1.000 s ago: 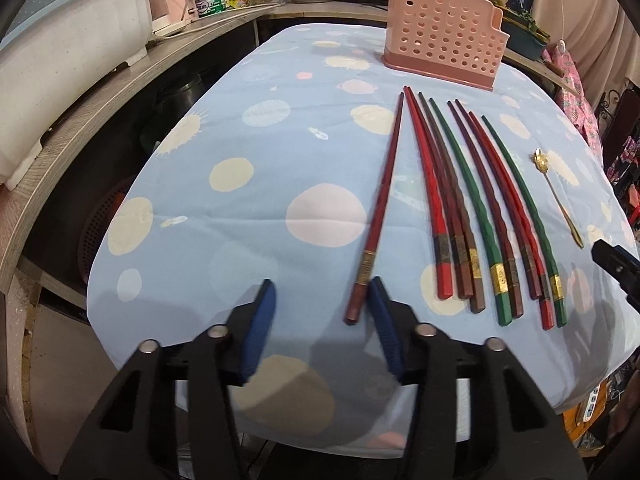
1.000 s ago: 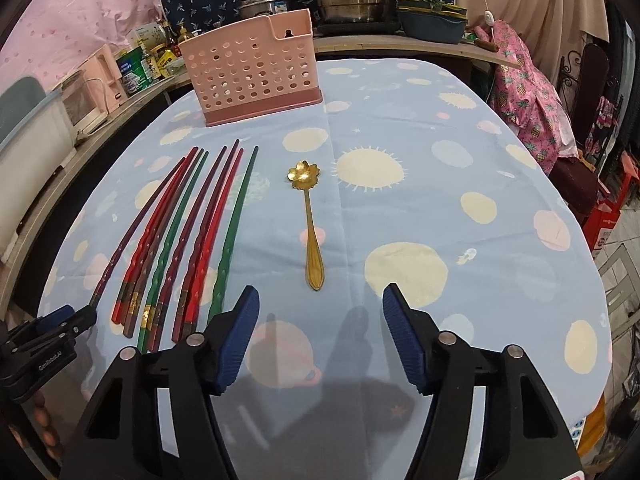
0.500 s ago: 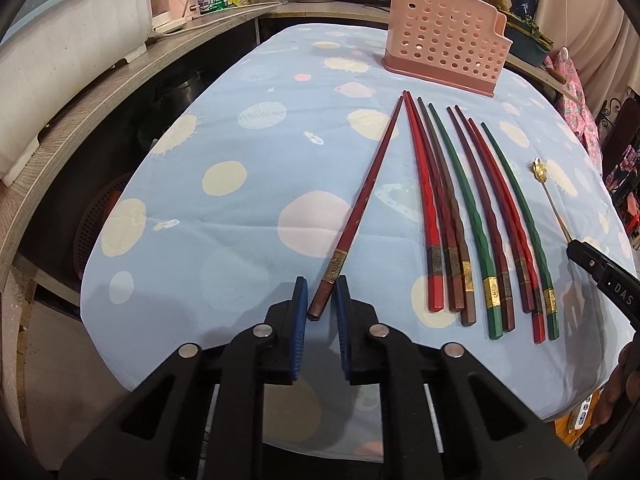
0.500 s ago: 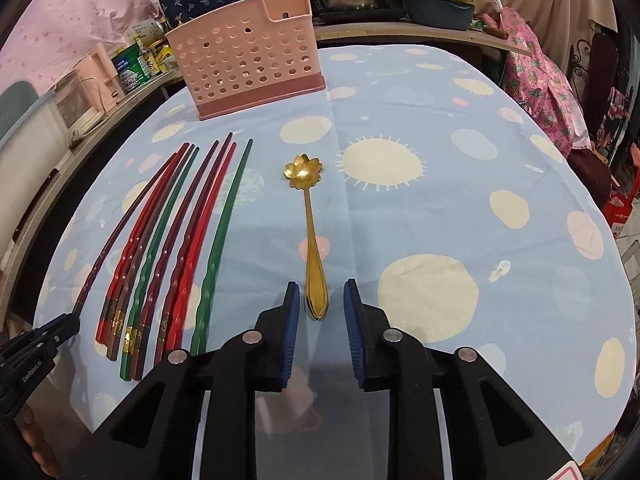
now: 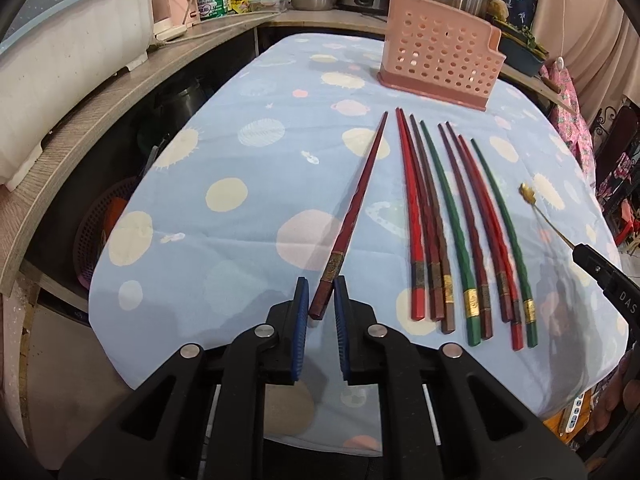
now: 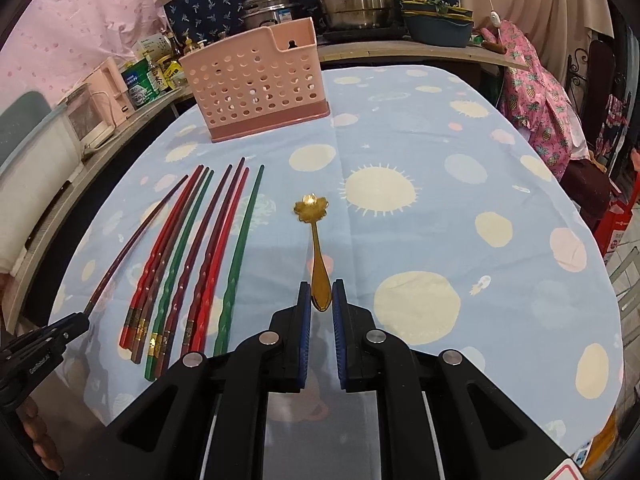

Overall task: Organize utensils
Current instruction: 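Grasp the gold spoon with the right tool while the left tool grasps a dark red chopstick, then lift the spoon with the right tool while the left tool lifts the chopstick toward the pink caddy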

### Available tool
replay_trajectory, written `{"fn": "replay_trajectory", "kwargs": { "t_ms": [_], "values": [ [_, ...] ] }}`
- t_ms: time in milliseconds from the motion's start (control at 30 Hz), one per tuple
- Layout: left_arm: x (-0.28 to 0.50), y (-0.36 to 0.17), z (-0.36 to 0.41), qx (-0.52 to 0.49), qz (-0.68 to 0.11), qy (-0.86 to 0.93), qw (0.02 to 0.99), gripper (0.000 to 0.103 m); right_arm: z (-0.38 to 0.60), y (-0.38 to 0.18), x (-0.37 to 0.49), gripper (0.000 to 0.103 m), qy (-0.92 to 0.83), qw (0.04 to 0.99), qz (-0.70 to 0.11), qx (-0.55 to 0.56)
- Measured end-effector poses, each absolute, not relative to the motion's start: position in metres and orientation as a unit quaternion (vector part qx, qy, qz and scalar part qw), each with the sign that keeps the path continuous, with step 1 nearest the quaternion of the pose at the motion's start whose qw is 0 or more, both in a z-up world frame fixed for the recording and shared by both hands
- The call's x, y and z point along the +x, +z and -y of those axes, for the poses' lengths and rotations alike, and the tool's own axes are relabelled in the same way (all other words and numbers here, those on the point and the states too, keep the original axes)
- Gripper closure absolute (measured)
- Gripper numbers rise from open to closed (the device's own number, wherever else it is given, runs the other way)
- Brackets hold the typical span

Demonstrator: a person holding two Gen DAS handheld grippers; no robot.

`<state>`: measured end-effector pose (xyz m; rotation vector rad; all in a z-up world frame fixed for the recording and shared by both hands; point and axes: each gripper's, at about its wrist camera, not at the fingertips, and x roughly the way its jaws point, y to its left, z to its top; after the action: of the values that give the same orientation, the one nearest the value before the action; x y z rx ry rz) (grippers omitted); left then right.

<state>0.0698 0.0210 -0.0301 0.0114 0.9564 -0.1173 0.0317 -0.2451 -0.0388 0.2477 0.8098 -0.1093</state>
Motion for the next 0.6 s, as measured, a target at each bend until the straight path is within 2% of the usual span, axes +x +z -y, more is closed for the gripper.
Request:
{"fn": "replay_trajectory", "kwargs": {
  "t_ms": [500, 533, 600],
  "values": [
    [0.087, 0.06, -0.023, -0.017, -0.37, -0.07, 0.926, 0.094, 0.265, 0.021, 0.041, 0.094, -0.056, 0.932, -0.336, 0.128],
    [0.089, 0.066, -0.023, -0.02, -0.365, -0.071, 0.928, 0.094, 0.266, 0.023, 0.042, 0.1, -0.055, 0.932, -0.333, 0.128],
    [0.096, 0.076, -0.022, -0.022, -0.353, -0.071, 0.933, 0.094, 0.267, 0.028, 0.045, 0.1, -0.054, 0.934, -0.329, 0.128]
  ]
}}
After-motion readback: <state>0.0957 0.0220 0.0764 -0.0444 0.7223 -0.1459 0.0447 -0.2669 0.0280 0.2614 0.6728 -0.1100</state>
